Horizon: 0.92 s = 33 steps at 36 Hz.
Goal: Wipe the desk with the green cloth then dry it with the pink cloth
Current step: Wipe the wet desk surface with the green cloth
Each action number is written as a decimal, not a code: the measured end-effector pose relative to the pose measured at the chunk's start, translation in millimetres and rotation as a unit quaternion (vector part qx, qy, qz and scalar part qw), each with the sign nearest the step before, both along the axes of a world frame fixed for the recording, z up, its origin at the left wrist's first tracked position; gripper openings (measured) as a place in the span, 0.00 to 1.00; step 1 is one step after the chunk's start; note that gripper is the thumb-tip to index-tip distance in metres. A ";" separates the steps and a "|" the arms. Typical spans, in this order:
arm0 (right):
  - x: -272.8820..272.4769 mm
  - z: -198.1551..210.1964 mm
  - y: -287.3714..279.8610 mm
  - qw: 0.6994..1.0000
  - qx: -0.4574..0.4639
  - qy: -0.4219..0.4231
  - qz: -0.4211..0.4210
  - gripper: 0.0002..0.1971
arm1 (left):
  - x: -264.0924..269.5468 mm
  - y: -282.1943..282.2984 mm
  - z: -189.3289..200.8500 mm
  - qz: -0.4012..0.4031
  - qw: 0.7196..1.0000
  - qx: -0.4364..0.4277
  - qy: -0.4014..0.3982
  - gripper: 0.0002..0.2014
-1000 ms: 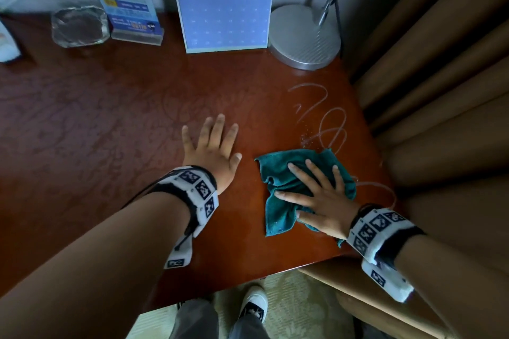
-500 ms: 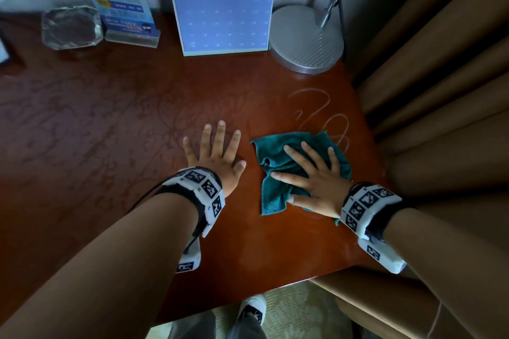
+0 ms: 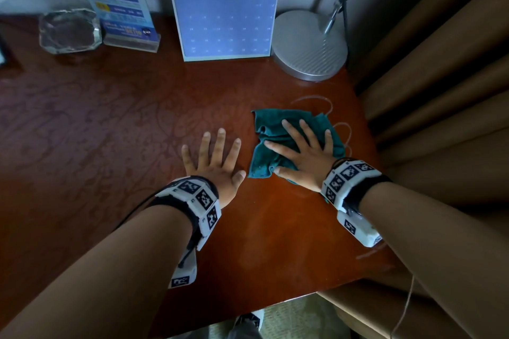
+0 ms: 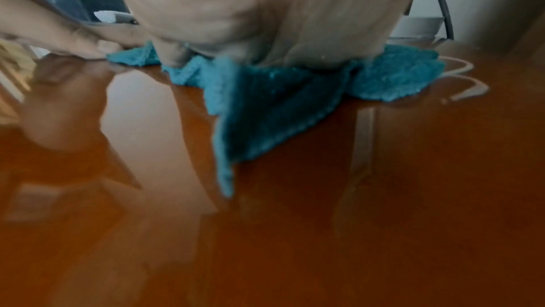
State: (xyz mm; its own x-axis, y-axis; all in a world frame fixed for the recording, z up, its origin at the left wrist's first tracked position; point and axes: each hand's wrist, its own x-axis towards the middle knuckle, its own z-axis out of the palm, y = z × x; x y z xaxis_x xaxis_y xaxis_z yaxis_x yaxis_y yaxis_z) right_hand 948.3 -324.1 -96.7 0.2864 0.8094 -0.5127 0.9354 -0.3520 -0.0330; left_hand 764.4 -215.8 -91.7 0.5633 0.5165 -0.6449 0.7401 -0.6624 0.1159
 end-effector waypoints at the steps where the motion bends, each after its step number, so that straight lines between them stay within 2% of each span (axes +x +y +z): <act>1: -0.4 -0.1 2.8 1.000 0.002 0.002 -0.012 0.28 | 0.0 0.0 0.1 0.000 1.000 0.000 0.001 0.30; 10: -5.3 2.5 42.2 0.985 0.022 0.028 -0.167 0.29 | -0.6 -0.2 1.1 0.000 1.000 0.002 0.001 0.31; 18: 7.7 -0.8 77.0 0.951 0.043 0.038 -0.304 0.33 | -0.8 0.1 -0.1 -0.003 1.000 0.003 0.003 0.30; 24: 29.6 1.4 83.5 0.910 0.050 0.034 -0.410 0.40 | -1.4 1.8 1.0 -0.006 1.000 -0.010 0.011 0.30; 28: 42.0 16.7 84.2 0.889 0.052 0.081 -0.447 0.41 | -1.9 2.2 1.9 -0.008 1.000 -0.014 0.009 0.29; 30: 49.9 26.0 79.0 0.901 0.032 0.095 -0.423 0.36 | -2.3 2.7 2.5 -0.009 1.000 -0.018 0.010 0.29; 33: 60.8 38.3 62.1 0.961 0.040 0.010 -0.272 0.26 | -2.2 3.4 2.8 -0.010 1.000 -0.022 0.012 0.30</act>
State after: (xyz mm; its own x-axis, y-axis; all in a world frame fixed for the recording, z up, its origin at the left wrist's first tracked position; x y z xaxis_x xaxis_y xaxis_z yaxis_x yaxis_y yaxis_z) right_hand 1009.1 -262.1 -58.4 0.6693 0.5804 -0.4639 0.6131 -0.7841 -0.0964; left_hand 762.2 -212.4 -88.9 0.5575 0.4762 -0.6800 0.7294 -0.6722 0.1273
